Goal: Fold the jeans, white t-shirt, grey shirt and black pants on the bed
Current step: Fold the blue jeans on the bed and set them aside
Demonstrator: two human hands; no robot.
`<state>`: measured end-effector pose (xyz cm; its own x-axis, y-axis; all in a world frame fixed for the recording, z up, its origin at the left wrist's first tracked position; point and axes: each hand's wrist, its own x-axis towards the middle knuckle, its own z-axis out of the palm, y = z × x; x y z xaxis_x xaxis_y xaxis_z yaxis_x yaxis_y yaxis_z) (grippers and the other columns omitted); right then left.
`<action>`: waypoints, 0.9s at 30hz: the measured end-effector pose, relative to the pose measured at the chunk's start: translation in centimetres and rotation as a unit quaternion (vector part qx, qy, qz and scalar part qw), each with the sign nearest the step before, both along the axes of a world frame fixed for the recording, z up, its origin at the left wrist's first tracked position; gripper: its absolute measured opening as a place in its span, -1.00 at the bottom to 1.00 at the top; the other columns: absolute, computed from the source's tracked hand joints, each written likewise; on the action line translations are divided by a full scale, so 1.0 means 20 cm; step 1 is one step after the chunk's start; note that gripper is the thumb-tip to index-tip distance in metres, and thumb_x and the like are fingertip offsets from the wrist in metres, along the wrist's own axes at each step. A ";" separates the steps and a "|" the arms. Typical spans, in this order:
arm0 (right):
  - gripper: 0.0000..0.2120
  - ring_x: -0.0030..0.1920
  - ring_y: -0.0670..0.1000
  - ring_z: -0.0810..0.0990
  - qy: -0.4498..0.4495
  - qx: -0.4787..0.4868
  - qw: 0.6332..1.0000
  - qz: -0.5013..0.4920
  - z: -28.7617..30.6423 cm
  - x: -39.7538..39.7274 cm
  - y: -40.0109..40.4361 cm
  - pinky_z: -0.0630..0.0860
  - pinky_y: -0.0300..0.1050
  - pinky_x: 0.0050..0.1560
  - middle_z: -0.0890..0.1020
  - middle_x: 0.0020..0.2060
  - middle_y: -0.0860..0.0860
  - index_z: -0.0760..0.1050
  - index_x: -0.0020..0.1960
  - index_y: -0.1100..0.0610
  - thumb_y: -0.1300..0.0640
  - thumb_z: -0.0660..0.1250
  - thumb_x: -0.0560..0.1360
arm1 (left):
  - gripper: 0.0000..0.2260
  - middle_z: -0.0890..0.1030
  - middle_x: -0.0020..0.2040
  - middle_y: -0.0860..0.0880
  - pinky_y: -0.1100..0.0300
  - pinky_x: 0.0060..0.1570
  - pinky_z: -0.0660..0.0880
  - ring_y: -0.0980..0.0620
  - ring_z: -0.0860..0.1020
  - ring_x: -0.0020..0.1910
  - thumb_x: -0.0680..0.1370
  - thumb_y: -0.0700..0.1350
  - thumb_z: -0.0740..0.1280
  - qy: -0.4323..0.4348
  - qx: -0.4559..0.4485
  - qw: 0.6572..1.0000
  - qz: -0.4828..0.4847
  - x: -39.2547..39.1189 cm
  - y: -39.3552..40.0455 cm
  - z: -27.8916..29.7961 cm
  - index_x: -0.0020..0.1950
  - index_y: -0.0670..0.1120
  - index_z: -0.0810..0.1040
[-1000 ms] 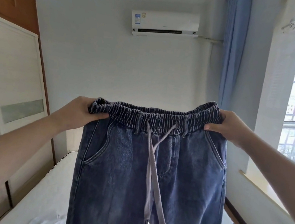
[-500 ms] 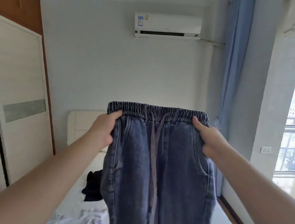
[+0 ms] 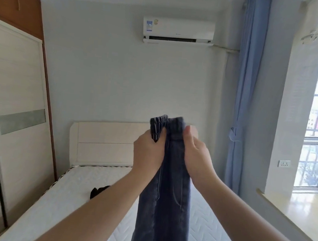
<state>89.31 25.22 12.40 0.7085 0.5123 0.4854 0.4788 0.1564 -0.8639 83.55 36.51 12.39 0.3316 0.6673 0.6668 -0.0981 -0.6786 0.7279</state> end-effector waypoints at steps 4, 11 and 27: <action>-0.34 0.44 -0.10 0.36 0.141 0.017 0.971 0.193 -0.01 -0.02 0.00 0.20 -0.11 0.48 0.42 0.44 -0.07 0.26 0.52 -0.10 -0.37 -0.20 0.57 | -0.62 0.61 -0.34 0.05 0.29 -0.37 0.42 0.16 0.55 -0.35 0.60 0.22 0.21 0.003 -0.001 0.999 -0.033 -0.02 0.00 -0.04 -0.25 -0.02 0.51; -0.51 0.46 -0.09 0.33 0.099 -0.012 0.964 0.245 -0.02 0.03 -0.04 0.21 -0.03 0.49 0.33 0.50 -0.01 0.20 0.55 -0.02 -0.03 -0.21 0.68 | -0.74 0.64 -0.20 0.24 0.54 -0.24 0.40 0.41 0.56 -0.16 0.43 0.30 0.39 0.059 0.031 0.993 -0.097 -0.06 0.06 -0.09 -0.05 0.17 0.51; -0.54 0.20 0.16 0.61 0.139 -0.018 0.961 0.239 -0.23 0.35 -0.03 0.57 -0.05 0.14 0.64 0.15 0.17 0.48 0.24 0.24 0.01 0.41 0.44 | -0.54 0.67 -0.01 -0.22 -0.11 0.06 0.55 -0.21 0.65 0.01 0.41 0.09 0.21 0.042 -0.172 0.948 -0.264 -0.20 0.15 -0.12 0.11 -0.22 0.58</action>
<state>96.40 24.67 7.84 0.4881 0.8241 0.2874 0.1099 0.2686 -0.9569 79.50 39.46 9.92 0.7225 0.5660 0.3970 -0.2906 -0.2725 0.9172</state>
